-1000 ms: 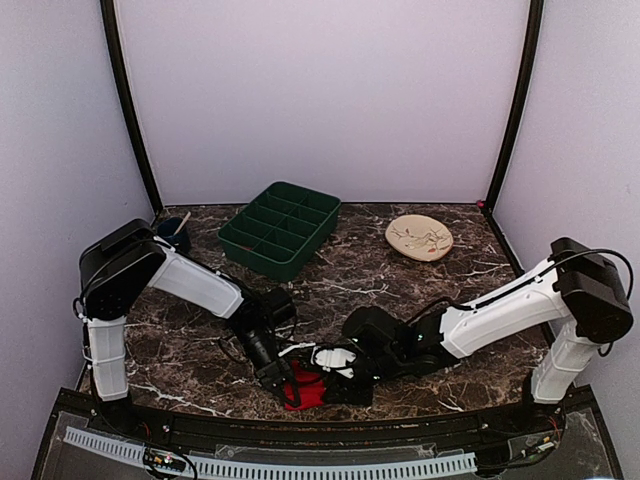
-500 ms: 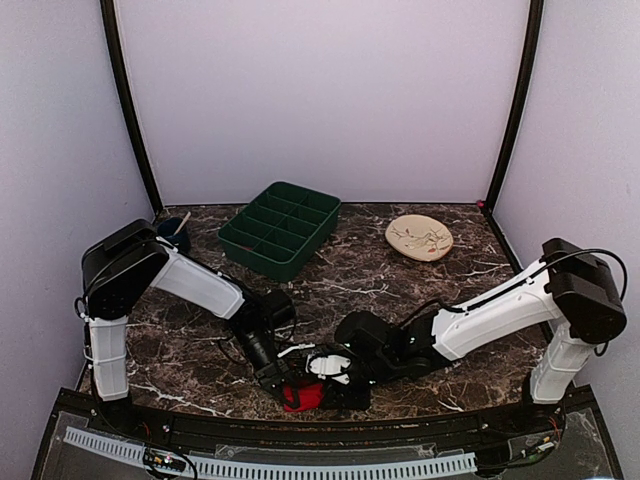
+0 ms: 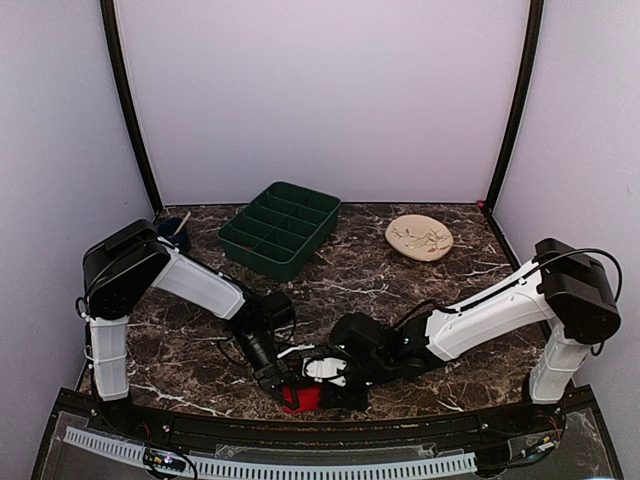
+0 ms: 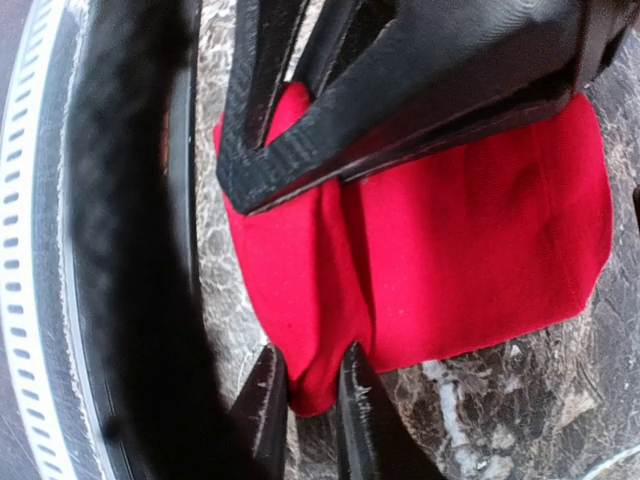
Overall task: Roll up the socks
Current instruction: Roll the sock at the center of the board.
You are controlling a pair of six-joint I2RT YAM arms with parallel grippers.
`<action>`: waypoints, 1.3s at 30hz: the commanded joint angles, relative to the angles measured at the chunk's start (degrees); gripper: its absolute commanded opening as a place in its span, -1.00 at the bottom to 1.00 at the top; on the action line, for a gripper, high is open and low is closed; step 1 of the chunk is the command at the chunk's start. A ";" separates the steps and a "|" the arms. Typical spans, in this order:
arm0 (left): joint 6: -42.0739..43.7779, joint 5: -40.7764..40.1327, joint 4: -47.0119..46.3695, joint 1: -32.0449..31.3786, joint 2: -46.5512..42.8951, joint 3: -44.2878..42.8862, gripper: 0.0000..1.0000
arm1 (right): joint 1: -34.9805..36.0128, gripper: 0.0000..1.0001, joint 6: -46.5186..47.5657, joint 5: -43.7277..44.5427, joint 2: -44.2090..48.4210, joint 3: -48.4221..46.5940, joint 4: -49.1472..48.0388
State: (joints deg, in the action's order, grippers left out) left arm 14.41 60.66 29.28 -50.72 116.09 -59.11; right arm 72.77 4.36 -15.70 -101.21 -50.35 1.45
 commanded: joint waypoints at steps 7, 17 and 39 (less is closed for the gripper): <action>0.94 -3.82 1.74 -0.08 1.20 -0.63 -0.69 | 0.54 -0.83 0.90 -2.11 -2.12 -2.08 -1.06; -1.89 -8.47 0.83 1.59 -2.38 -0.83 -0.51 | 0.47 -0.99 0.10 -0.01 -3.17 -2.34 1.43; -4.22 -15.20 0.97 6.57 -10.99 1.10 -0.48 | -2.93 -1.00 -7.39 4.31 -0.92 1.39 1.64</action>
State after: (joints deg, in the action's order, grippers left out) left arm 10.87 48.49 30.55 -45.08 108.71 -59.02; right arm 71.00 -0.73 -12.78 -102.39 -50.70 -0.62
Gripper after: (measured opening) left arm 0.261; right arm 0.046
